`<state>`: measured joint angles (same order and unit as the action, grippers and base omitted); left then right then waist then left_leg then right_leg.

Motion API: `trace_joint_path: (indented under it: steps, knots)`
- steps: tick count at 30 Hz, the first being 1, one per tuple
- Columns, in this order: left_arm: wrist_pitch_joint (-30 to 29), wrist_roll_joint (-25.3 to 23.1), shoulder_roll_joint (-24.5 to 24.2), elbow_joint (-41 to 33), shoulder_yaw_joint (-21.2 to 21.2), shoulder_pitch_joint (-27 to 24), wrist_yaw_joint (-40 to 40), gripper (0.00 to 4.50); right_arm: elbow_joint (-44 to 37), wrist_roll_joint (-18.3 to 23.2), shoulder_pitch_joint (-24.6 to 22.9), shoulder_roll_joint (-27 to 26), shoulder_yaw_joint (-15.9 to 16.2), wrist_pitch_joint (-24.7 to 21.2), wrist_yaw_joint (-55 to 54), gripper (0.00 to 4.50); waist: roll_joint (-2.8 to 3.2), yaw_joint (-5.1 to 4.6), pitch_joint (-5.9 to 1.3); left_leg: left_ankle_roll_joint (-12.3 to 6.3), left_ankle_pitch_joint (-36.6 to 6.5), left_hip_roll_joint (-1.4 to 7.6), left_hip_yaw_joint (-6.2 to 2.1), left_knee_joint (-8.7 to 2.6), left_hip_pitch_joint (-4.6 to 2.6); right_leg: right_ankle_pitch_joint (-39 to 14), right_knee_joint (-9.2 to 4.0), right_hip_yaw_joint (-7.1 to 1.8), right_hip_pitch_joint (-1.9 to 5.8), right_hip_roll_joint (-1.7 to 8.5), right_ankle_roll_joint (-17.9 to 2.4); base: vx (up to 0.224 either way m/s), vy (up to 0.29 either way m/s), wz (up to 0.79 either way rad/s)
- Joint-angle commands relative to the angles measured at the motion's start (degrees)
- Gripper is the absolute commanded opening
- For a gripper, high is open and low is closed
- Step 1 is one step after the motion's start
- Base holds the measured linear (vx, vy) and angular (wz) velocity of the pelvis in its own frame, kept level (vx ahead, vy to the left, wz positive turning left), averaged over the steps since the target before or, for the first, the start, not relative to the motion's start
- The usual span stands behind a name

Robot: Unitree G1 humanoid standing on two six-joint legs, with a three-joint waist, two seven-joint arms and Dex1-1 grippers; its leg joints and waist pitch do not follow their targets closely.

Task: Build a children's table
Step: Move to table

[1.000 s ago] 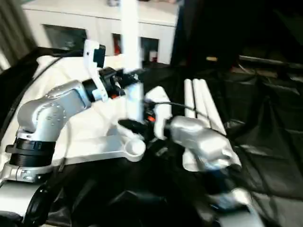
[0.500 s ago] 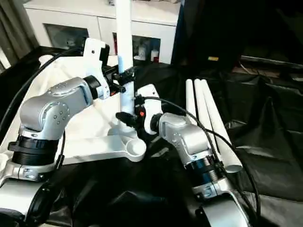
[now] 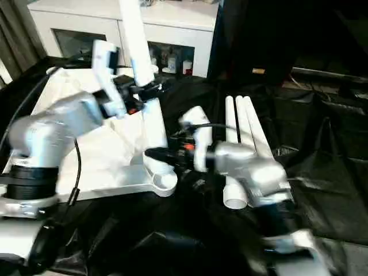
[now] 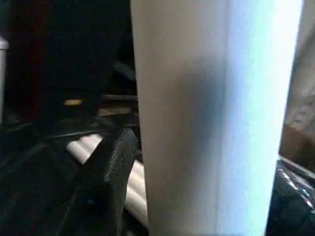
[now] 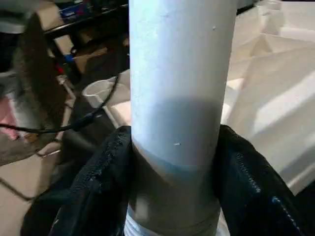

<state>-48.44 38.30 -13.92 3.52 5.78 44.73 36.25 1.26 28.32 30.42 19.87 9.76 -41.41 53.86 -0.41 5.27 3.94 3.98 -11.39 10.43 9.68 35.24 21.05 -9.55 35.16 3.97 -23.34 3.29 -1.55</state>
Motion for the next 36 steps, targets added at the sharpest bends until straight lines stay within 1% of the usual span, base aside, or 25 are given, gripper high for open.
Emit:
trace_joint_path:
  steps: [1,4,5,8,9,10,11,12,13,14,15,17,18,19,21,23,24,25,26,27,28,32,36]
  knots:
    - [-0.7,-1.0,-1.1,0.7,-0.6,-0.6,0.6,2.72,-3.0,2.4,0.3,0.2,-1.3,-0.2,2.2,1.97,0.87,0.15,-4.47,-0.84,-7.8,2.32,-0.89,-4.02,-0.41,-11.8,-3.99,-2.86,3.64,4.54,-11.5,0.0,0.0,0.0]
    - [-0.6,-0.9,-0.1,1.1,0.3,-0.2,-0.7,2.52,-3.2,2.4,0.1,0.2,-1.6,-0.2,2.2,1.97,0.86,0.16,-4.5,-0.37,-7.8,2.33,-0.9,-3.99,-0.37,-12.5,-4.1,-2.84,3.7,4.62,-11.2,0.0,0.0,0.0]
    - [-0.8,-0.6,0.3,1.4,0.7,0.0,-1.3,2.39,-3.5,2.7,-0.1,0.4,-1.5,-0.4,2.2,1.97,1.04,0.23,-4.56,-0.28,-7.5,2.36,-0.94,-3.97,-0.42,-12.1,-4.02,-2.85,3.67,4.61,-11.2,0.0,0.0,0.0]
    - [-1.1,-0.3,0.6,1.9,1.0,0.3,-1.7,2.25,-4.0,3.1,-0.3,0.5,-1.4,-0.6,2.1,1.97,0.88,0.27,-4.62,-0.42,-7.0,2.36,-0.94,-3.95,-0.35,-11.1,-3.9,-2.83,3.74,4.54,-11.4,0.0,0.0,0.0]
    - [-1.7,0.2,0.5,2.4,1.0,0.6,-1.7,2.1,-4.5,3.4,-0.5,0.6,-1.3,-1.0,2.2,1.97,0.72,0.3,-4.68,-0.63,-6.4,2.28,-0.92,-3.92,-0.24,-10.3,-3.85,-2.81,3.84,4.54,-11.5,0.0,0.0,0.0]
    - [-1.8,0.4,0.3,2.7,0.9,0.9,-1.4,2.0,-4.9,3.2,-0.5,0.6,-1.1,-1.1,1.9,1.97,0.85,0.35,-4.7,-0.71,-6.3,2.23,-0.92,-3.87,-0.24,-10.2,-3.8,-2.82,3.82,4.55,-11.5,0.0,0.0,0.0]
    - [-1.9,0.5,0.1,2.8,0.8,1.0,-1.2,1.94,-5.0,3.0,-0.5,0.6,-1.0,-1.1,1.8,2.53,0.82,0.34,-4.68,-0.81,-6.3,2.22,-0.9,-3.88,-0.26,-10.4,-3.88,-2.82,3.8,4.53,-11.4,0.0,0.0,0.0]
    - [-2.3,0.4,-0.3,3.1,0.6,1.5,-0.7,1.94,-5.4,4.1,0.2,0.1,-1.4,-3.3,1.1,2.53,0.59,0.32,-4.71,-0.79,-6.0,2.25,-0.92,-3.91,-0.3,-10.3,-3.79,-2.8,3.81,4.51,-11.5,0.0,0.0,0.0]
    - [-2.3,0.4,-0.3,3.1,0.6,1.5,-0.7,1.89,-5.4,4.1,0.2,0.1,-1.4,-3.3,1.1,2.67,0.7,0.33,-4.69,-0.87,-5.9,2.23,-0.92,-3.93,-0.3,-10.2,-3.78,-2.79,3.79,4.44,-11.5,0.0,0.0,0.0]
    - [-2.3,0.3,-0.5,3.4,0.4,1.8,-0.3,1.85,-5.5,5.3,0.8,-0.2,-1.8,-5.3,0.9,2.73,0.65,0.24,-4.66,-0.93,-5.9,2.28,-0.98,-3.99,-0.27,-10.2,-3.76,-2.79,3.85,4.49,-11.5,0.0,0.0,0.0]
    - [-2.4,0.5,-0.6,3.3,0.2,1.9,0.4,1.82,-5.5,4.9,1.0,-0.1,-1.7,-4.9,0.7,2.84,0.66,0.25,-4.68,-0.97,-6.2,2.29,-0.94,-3.92,-0.37,-10.8,-3.84,-2.8,3.75,4.55,-11.4,0.0,0.0,0.0]
    - [-2.2,0.6,-0.7,3.2,-0.2,2.0,1.3,1.82,-5.4,4.4,1.4,0.1,-1.5,-4.6,0.6,3.1,0.49,0.26,-4.63,-0.85,-6.1,2.31,-0.88,-3.94,-0.37,-11.3,-3.88,-2.86,3.72,4.63,-11.3,0.0,0.0,0.0]
    - [-2.1,0.5,-0.8,3.1,-0.5,2.0,1.7,1.82,-5.4,4.3,1.5,0.2,-1.4,-4.6,0.6,3.1,0.52,0.21,-4.58,-0.8,-6.2,2.31,-0.85,-3.94,-0.36,-11.6,-3.89,-2.87,3.68,4.61,-11.2,0.0,0.0,0.0]
    - [-1.7,0.4,-0.9,2.9,-1.1,2.0,2.4,1.82,-5.2,4.2,1.8,0.4,-1.2,-4.9,0.6,3.18,0.29,0.21,-4.57,-0.84,-6.1,2.3,-0.82,-3.96,-0.34,-12.0,-4.0,-2.89,3.71,4.63,-10.9,0.0,0.0,0.0]
    - [-1.0,0.2,-1.0,2.5,-2.0,2.0,3.5,1.81,-5.1,4.0,2.1,1.0,-0.5,-5.4,1.2,3.34,0.4,0.29,-4.52,-0.69,-6.1,2.35,-0.84,-4.0,-0.41,-12.8,-3.98,-2.9,3.61,4.63,-10.6,0.0,0.0,0.0]
    - [-1.2,0.2,-1.2,2.2,-2.8,2.0,4.2,1.81,-5.1,3.6,2.4,1.4,0.0,-6.1,1.6,3.37,0.31,0.34,-4.54,-0.63,-5.9,2.34,-0.81,-3.98,-0.35,-12.7,-3.92,-2.97,3.66,4.65,-10.3,0.0,0.0,0.0]
    - [-1.2,0.2,-1.2,2.2,-2.8,2.0,4.2,1.81,-5.1,3.6,2.4,1.4,0.0,-6.1,1.6,3.37,0.37,0.36,-4.55,-0.65,-5.8,2.37,-0.82,-3.98,-0.38,-12.7,-3.94,-2.96,3.6,4.68,-10.3,0.0,0.0,0.0]
    - [-1.3,-0.2,-1.6,1.8,-4.1,2.0,5.3,1.81,-4.7,3.2,2.7,1.6,0.4,-6.4,1.5,3.37,0.18,0.44,-4.62,-0.74,-5.4,2.36,-0.8,-3.95,-0.37,-12.2,-3.86,-2.97,3.64,4.69,-10.3,0.0,0.0,0.0]
    - [-1.3,-0.5,-1.8,1.7,-4.5,1.9,5.6,1.81,-4.6,3.1,2.8,1.6,0.5,-6.5,1.4,3.37,0.11,0.42,-4.57,-0.79,-5.3,2.36,-0.8,-4.0,-0.32,-12.3,-3.87,-2.96,3.63,4.68,-10.2,0.0,0.0,0.0]
    - [-1.2,-0.6,-1.8,1.6,-4.7,1.9,5.8,1.81,-4.5,3.0,2.9,1.6,0.6,-6.5,1.4,3.37,0.19,0.48,-4.6,-0.73,-5.3,2.38,-0.79,-3.97,-0.35,-12.5,-3.87,-2.96,3.6,4.71,-10.2,0.0,0.0,0.0]
    - [-0.9,-1.2,-2.0,1.4,-5.8,2.0,6.6,1.81,-4.0,2.6,3.2,1.8,1.2,-6.5,1.5,3.37,0.13,0.49,-4.59,-0.72,-5.2,2.35,-0.77,-3.96,-0.3,-12.5,-3.83,-2.98,3.65,4.72,-10.1,0.0,0.0,0.0]
    - [-0.7,-1.5,-1.9,1.1,-6.9,2.2,7.5,1.81,-3.2,1.7,3.5,1.8,2.0,-6.0,1.3,3.37,0.09,0.46,-4.58,-0.5,-5.2,2.36,-0.77,-3.97,-0.3,-12.7,-3.86,-2.99,3.63,4.75,-10.0,0.0,0.0,0.0]
    - [-0.4,-1.6,-1.7,1.0,-7.6,2.3,7.8,1.8,-2.6,0.7,3.7,1.7,2.8,-5.5,1.0,3.37,0.26,0.47,-4.57,-0.34,-5.3,2.35,-0.79,-3.95,-0.27,-12.6,-3.84,-2.99,3.63,4.71,-10.0,0.0,0.0,0.0]
